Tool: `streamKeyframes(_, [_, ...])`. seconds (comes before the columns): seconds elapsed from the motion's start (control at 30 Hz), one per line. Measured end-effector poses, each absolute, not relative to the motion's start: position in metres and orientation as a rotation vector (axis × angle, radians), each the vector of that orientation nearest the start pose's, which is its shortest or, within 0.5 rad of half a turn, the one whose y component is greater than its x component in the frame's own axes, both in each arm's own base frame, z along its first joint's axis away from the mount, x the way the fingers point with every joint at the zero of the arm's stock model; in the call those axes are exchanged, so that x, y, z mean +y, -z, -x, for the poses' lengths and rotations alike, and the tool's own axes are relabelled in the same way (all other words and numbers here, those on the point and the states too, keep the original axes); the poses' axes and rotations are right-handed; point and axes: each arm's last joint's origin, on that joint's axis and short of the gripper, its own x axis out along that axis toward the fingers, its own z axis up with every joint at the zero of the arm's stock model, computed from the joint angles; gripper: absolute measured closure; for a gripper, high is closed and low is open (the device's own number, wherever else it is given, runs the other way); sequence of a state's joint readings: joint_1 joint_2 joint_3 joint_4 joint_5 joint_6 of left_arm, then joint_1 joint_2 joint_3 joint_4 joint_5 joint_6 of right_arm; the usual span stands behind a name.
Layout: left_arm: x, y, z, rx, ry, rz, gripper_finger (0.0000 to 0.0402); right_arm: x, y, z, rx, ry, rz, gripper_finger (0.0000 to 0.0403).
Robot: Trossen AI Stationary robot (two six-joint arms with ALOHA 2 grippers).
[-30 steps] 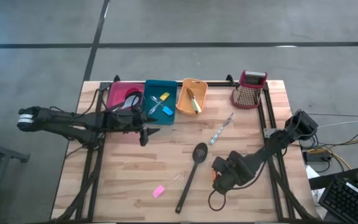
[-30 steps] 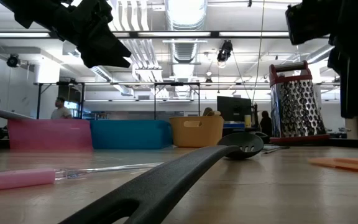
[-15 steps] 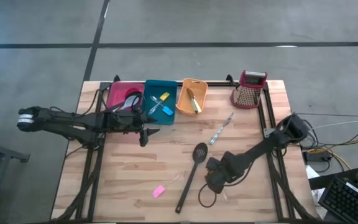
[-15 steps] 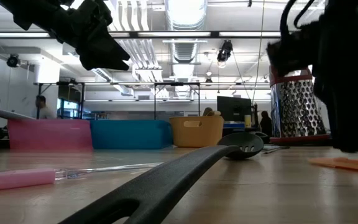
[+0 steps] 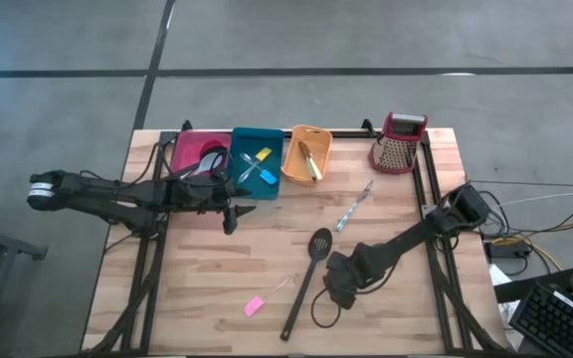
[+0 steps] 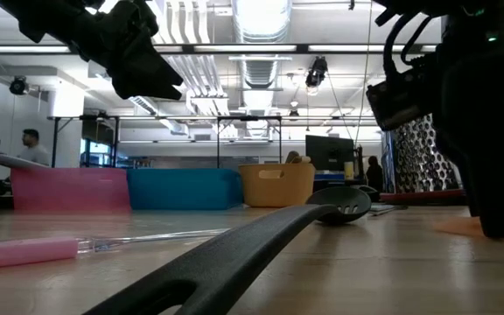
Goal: Pick & Place Kitchen Items
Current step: Put the orange spatula into the blue bin
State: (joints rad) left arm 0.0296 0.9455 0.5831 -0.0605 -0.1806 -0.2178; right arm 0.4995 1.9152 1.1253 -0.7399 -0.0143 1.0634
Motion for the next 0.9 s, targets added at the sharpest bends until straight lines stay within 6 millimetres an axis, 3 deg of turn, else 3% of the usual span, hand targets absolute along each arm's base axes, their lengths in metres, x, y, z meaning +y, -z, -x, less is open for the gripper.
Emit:
streamKeyframes(0.23, [0.011, -0.247, -0.203, 0.399, -0.252, 0.182, 0.0168, 0.158, -0.139, -0.287, 1.461, 0.391, -0.533, 0.0372])
streamKeyframes(0.27, [0.011, -0.247, -0.203, 0.398, -0.252, 0.181, 0.0168, 0.158, -0.141, -0.287, 1.455, 0.391, -0.536, 0.0379])
streamKeyframes(0.5, [0.011, -0.247, -0.203, 0.400, -0.252, 0.181, 0.0168, 0.162, -0.164, -0.275, 1.432, 0.369, -0.567, 0.0388])
streamKeyframes(0.9, [0.011, -0.247, -0.203, 0.399, -0.252, 0.181, 0.0168, 0.151, -0.223, -0.273, 1.170, 0.346, -0.547, 0.0389])
